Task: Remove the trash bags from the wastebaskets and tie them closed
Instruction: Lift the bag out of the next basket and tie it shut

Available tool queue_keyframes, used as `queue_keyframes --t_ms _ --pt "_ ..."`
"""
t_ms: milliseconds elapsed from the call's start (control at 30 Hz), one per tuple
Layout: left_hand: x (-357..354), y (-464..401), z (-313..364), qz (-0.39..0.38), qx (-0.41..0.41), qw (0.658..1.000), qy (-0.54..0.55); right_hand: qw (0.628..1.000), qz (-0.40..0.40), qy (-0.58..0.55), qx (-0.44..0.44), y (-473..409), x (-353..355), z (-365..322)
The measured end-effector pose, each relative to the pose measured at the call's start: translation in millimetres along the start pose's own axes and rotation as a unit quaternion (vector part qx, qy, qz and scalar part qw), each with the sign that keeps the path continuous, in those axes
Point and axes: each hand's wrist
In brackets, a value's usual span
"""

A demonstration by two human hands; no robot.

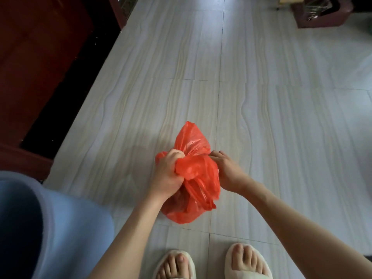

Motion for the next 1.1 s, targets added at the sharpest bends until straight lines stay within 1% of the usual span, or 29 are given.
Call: queue_keyframes --t_ms 33,67,100,167,200,267,300,333,367,400,500,633,700,767,867,900,933,1000,1033,1100 --pt "1.6 -1.6 4.8 0.02 0.093 0.994 0.048 1.0 0.009 -0.018 0.001 0.2 -1.0 -1.1" --pt "1.1 -2.8 6.5 0.028 0.191 0.976 0.104 1.0 0.014 -0.025 -0.004 0.5 -1.1 -2.4" --pt "0.4 -4.2 6.5 0.042 0.271 0.946 0.173 1.0 0.016 -0.024 -0.007 0.7 -2.6 -1.9" --pt "-0.4 -9.2 0.4 0.089 0.377 0.881 0.274 1.0 0.018 -0.014 -0.002 3.3 -5.8 -1.8" --pt "-0.3 -11.8 -2.6 0.105 0.413 0.843 0.328 1.0 0.016 -0.009 0.005 5.7 -6.8 -3.8" --pt "-1.6 -16.7 -2.3 0.107 0.458 0.775 0.422 1.0 0.003 0.0 0.014 9.9 -9.1 -8.5" --pt "-2.6 -16.8 -0.9 0.104 0.472 0.753 0.447 1.0 -0.009 0.0 0.015 11.2 -9.4 -11.1" --pt "-4.0 -15.7 0.5 0.101 0.483 0.739 0.46 1.0 -0.023 -0.005 0.009 13.1 -8.4 -14.2" --pt "-4.6 -14.8 3.3 0.095 0.484 0.736 0.464 1.0 -0.025 -0.018 0.004 13.7 -7.1 -16.8" --pt "-5.8 -13.5 3.5 0.093 0.48 0.741 0.461 0.999 -0.015 -0.04 -0.016 13.3 -5.1 -20.4" --pt "-10.6 -13.2 4.3 0.087 0.453 0.765 0.449 0.985 0.042 -0.12 -0.12 6.4 -2.1 -29.1" --pt "-15.9 -10.1 5.5 0.078 0.425 0.793 0.429 0.977 0.008 -0.134 -0.166 -5.6 -12.3 -41.7" --pt "-16.8 -8.2 4.3 0.083 0.424 0.796 0.425 0.965 0.013 -0.169 -0.201 -9.2 -16.1 -44.3" --pt "-16.4 -8.3 3.0 0.095 0.428 0.79 0.428 0.947 0.014 -0.222 -0.234 -10.9 -16.8 -46.6" --pt "-13.0 -7.9 4.2 0.086 0.426 0.777 0.456 0.937 0.02 -0.24 -0.251 -15.0 -17.0 -44.8" --pt "-13.0 -7.6 3.2 0.087 0.418 0.787 0.446 0.94 0.029 -0.234 -0.248 -15.9 -16.8 -44.6" --pt "-13.0 -7.4 -0.1 0.09 0.403 0.813 0.411 0.944 0.041 -0.224 -0.24 -16.0 -17.2 -44.7" --pt "-12.6 -8.5 -4.6 0.116 0.348 0.893 0.259 0.961 0.065 -0.182 -0.198 -14.0 -18.7 -44.1" --pt "-11.3 -9.9 -1.1 0.137 0.324 0.918 0.183 0.973 0.071 -0.146 -0.163 -11.7 -20.2 -43.4" --pt "-10.4 -12.1 3.7 0.158 0.278 0.946 0.05 0.99 0.08 -0.078 -0.086 -5.1 -22.4 -38.7"
Point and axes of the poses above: each hand's wrist, its own y-axis away from the middle knuckle, its own x-axis out of the back of the hand, z = x × y, and after that the axes turned 13 degrees about z, right-handed
